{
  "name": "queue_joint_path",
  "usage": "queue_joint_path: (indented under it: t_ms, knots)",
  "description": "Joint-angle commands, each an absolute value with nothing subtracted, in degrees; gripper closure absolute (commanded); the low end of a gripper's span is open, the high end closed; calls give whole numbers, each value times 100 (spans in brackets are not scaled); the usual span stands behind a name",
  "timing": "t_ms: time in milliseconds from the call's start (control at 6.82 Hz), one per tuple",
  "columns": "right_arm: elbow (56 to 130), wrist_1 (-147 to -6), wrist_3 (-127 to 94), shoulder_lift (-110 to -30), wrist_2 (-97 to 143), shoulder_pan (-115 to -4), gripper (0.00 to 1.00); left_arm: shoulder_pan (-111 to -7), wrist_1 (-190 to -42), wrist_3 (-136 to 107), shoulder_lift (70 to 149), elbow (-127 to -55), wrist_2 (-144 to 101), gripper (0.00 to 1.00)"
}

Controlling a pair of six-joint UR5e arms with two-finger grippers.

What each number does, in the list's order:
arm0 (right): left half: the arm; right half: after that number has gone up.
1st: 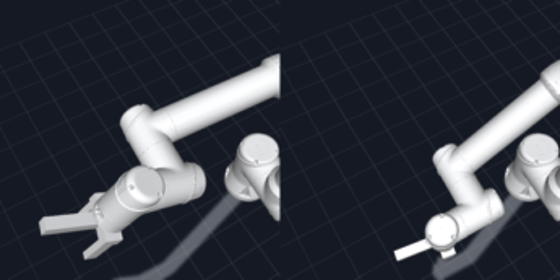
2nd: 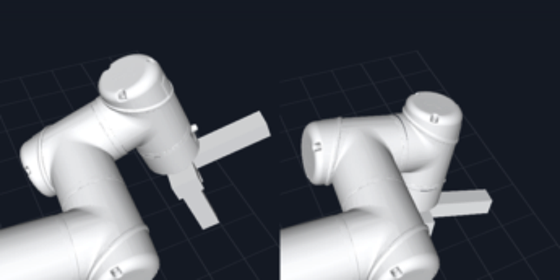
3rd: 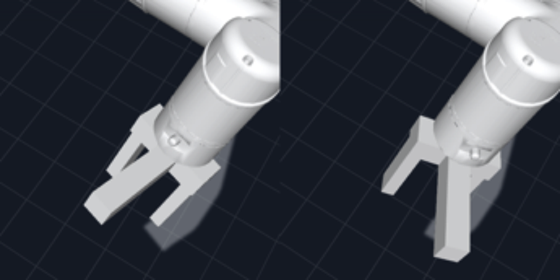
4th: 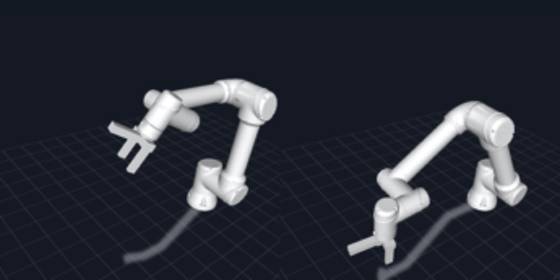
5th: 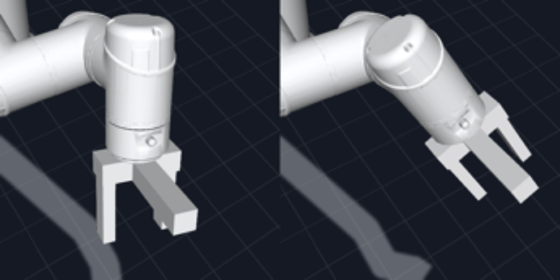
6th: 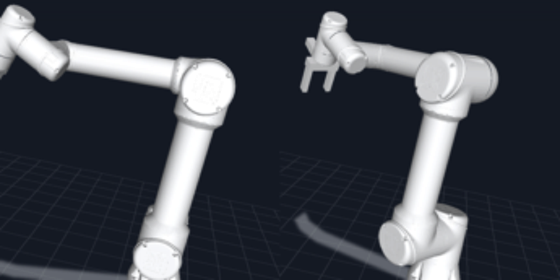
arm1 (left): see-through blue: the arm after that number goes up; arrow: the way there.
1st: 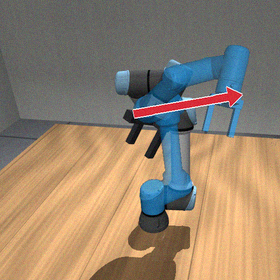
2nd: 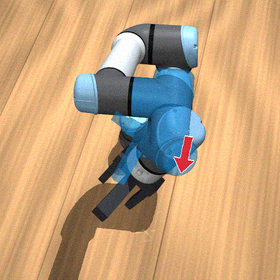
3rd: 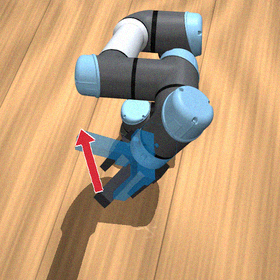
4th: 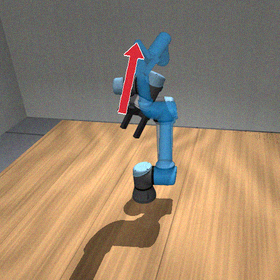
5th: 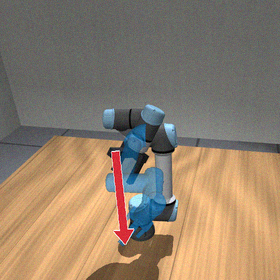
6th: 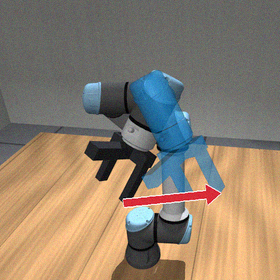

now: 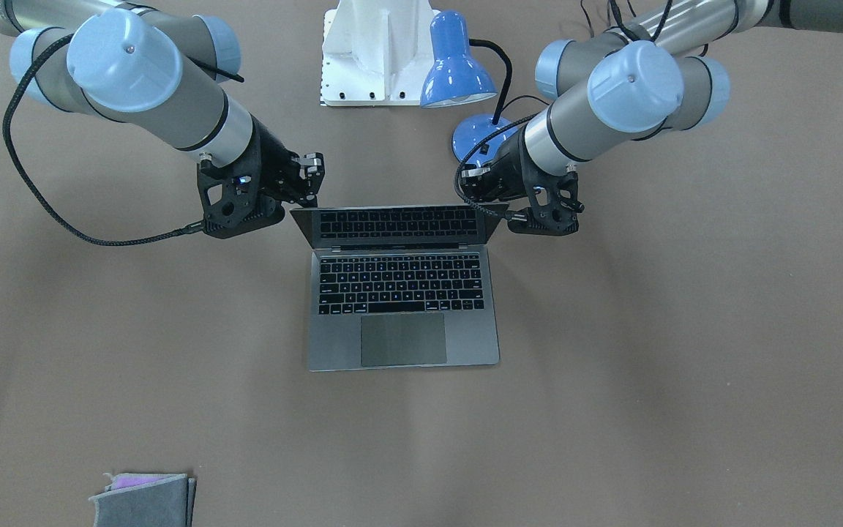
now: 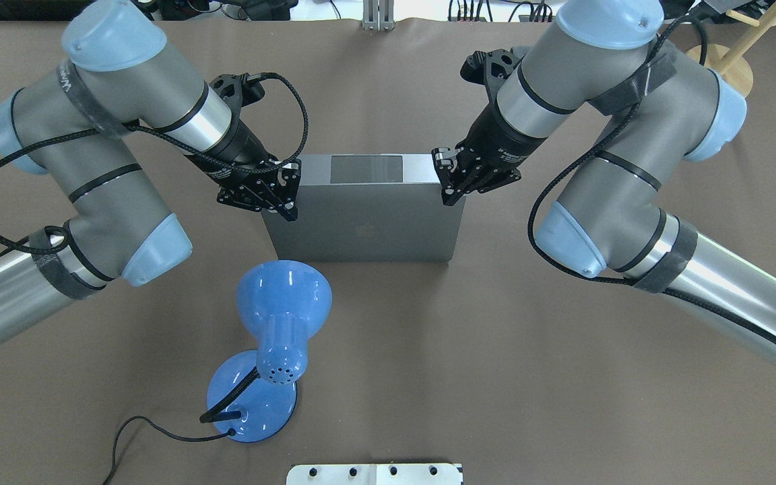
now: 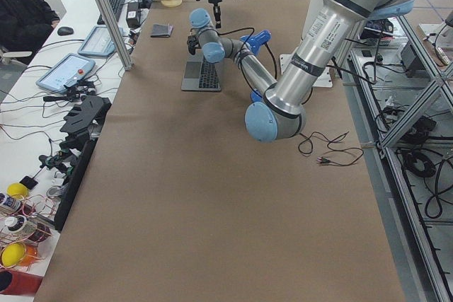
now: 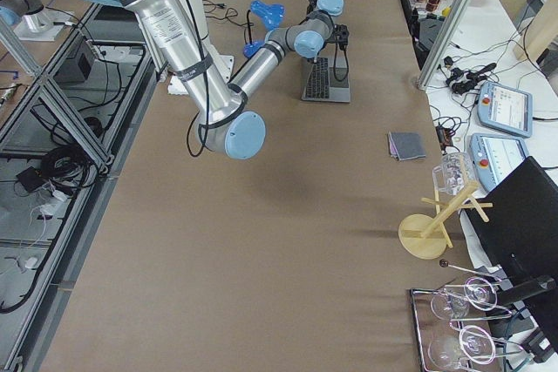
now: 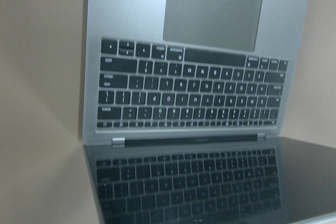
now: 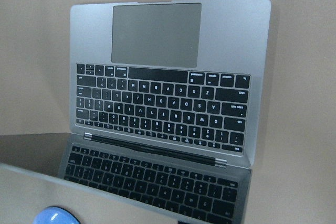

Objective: Close laptop

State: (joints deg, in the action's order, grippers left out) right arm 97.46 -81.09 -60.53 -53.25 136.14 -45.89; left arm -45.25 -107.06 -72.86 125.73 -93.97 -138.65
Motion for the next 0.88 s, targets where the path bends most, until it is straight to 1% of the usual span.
queue_joint_path:
  t_ms: [0, 293, 586, 733]
  knots:
    - [9275, -7858, -6056, -5081, 13614, -4754, 100, -4596, -11090, -7286, 12788, -8879, -13781, 100]
    - [8695, -7814, -6047, -4704, 13579, -4816, 100, -4605, -11232, -7277, 12875, -8624, -13554, 100]
    - [7756, -7158, -6056, -4334, 13430, -4816, 100, -4605, -11853, -7242, 13060, -7931, -13264, 100]
    - [7378, -7041, -6056, -4150, 13377, -4816, 100, -4597, -11952, -7242, 13069, -7797, -13254, 100]
